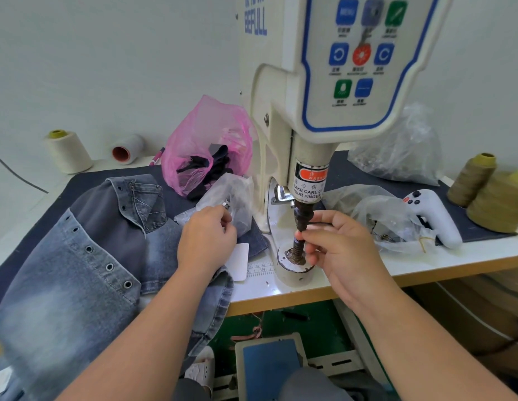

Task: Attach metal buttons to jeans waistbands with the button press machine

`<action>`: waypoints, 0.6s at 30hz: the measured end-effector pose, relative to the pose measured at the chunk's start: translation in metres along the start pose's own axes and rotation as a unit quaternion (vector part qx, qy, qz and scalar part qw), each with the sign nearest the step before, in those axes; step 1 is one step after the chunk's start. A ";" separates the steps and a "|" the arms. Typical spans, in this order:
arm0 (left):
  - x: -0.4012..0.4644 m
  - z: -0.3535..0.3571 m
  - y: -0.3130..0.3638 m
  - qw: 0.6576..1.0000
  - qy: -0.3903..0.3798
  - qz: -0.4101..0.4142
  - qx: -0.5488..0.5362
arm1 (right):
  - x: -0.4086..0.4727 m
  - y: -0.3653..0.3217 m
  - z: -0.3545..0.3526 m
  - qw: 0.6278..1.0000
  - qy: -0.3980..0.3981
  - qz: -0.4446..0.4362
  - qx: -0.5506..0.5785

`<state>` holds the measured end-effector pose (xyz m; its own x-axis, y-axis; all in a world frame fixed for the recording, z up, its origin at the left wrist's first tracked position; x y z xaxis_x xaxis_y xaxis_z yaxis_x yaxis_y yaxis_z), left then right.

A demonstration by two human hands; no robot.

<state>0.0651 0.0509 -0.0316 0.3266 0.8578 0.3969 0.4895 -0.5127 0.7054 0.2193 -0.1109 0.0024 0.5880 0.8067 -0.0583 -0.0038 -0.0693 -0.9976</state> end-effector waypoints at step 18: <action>0.000 -0.001 0.002 1.000 -0.007 -0.010 -0.002 | -0.022 -0.004 0.000 0.993 0.013 0.004 0.116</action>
<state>0.0650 0.0500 -0.0299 0.3292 0.8668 0.3746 0.4932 -0.4962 0.7145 0.2062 -0.1277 0.0080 0.6086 0.7906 -0.0679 -0.1926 0.0642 -0.9792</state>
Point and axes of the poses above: each hand's wrist, its own x-axis towards the middle knuckle, its own z-axis out of the palm, y = z × x, the point moved 3 cm from there along x, towards the middle knuckle, and after that the axes turned 14 degrees about -x, right-handed, at the moved point
